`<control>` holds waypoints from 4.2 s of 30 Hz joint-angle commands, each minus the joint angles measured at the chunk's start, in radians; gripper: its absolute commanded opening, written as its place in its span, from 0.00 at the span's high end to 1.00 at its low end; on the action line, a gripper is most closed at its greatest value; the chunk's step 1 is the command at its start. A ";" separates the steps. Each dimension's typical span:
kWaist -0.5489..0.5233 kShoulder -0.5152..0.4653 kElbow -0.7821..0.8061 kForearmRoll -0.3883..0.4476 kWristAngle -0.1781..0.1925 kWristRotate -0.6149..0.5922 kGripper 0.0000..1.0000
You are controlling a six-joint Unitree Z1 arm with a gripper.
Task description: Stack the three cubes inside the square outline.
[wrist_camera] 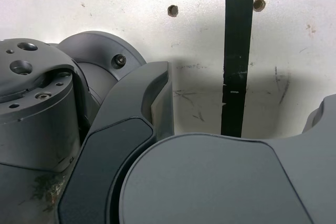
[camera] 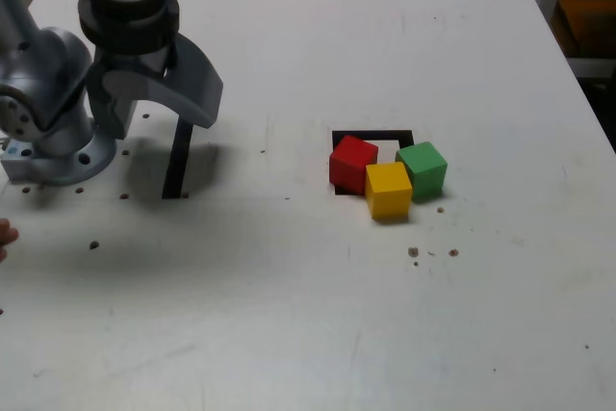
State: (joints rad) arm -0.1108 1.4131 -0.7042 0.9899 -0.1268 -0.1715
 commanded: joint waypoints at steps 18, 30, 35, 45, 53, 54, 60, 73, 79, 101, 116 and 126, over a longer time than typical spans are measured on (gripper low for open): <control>0.002 0.001 0.020 -0.008 0.016 -0.009 0.01; 0.011 -0.036 -0.116 0.051 0.110 -0.015 0.02; 0.011 0.020 -0.283 0.163 0.140 -0.015 0.04; 0.020 0.235 -0.614 0.333 0.067 0.090 0.04; 0.029 0.384 -0.825 0.447 0.076 0.234 0.04; 0.030 0.418 -0.860 0.462 0.083 0.251 0.04; 0.057 0.542 -0.915 0.453 0.095 0.326 0.04; 0.086 0.663 -0.973 0.438 0.098 0.378 0.05; 0.111 0.711 -0.927 0.431 0.063 0.395 0.05; 0.104 0.766 -0.914 0.350 0.017 0.402 0.05; 0.053 0.762 -0.884 0.353 -0.020 0.391 0.05; 0.049 0.773 -0.873 0.323 -0.037 0.420 0.19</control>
State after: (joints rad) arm -0.0593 2.1787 -1.5798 1.3181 -0.1598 0.2444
